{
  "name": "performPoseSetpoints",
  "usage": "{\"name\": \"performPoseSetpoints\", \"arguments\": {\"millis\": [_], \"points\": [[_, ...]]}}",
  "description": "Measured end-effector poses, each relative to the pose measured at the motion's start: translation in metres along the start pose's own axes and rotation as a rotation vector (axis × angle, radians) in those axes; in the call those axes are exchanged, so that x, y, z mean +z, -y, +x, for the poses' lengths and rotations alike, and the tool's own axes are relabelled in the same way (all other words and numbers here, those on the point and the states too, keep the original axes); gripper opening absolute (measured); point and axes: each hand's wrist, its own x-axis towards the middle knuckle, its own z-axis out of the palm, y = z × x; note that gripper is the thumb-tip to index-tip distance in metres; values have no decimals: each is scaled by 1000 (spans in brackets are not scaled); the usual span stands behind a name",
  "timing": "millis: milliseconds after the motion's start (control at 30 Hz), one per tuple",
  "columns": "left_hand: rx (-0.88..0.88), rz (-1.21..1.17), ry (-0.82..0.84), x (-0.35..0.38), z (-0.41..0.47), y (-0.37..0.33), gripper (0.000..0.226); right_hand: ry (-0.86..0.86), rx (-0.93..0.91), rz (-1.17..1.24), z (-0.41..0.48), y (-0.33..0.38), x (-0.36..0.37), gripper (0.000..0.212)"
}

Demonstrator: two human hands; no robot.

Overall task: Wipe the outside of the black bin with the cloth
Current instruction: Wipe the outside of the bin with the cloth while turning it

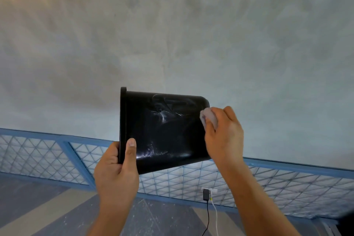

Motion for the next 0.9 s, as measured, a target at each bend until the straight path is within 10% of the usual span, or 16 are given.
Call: {"name": "performPoseSetpoints", "arguments": {"millis": [200,433,600,900], "points": [[42,32,22,5,4,-4,39,159,-182,1,-42,12,1,24],[52,27,33,11,6,1,45,-78,-5,35,18,-22,7,15],[92,92,37,14,9,2,37,218,-224,1,-45,-2,16,18],[26,25,44,13,11,-1,49,245,76,450,36,2,-51,37]]}}
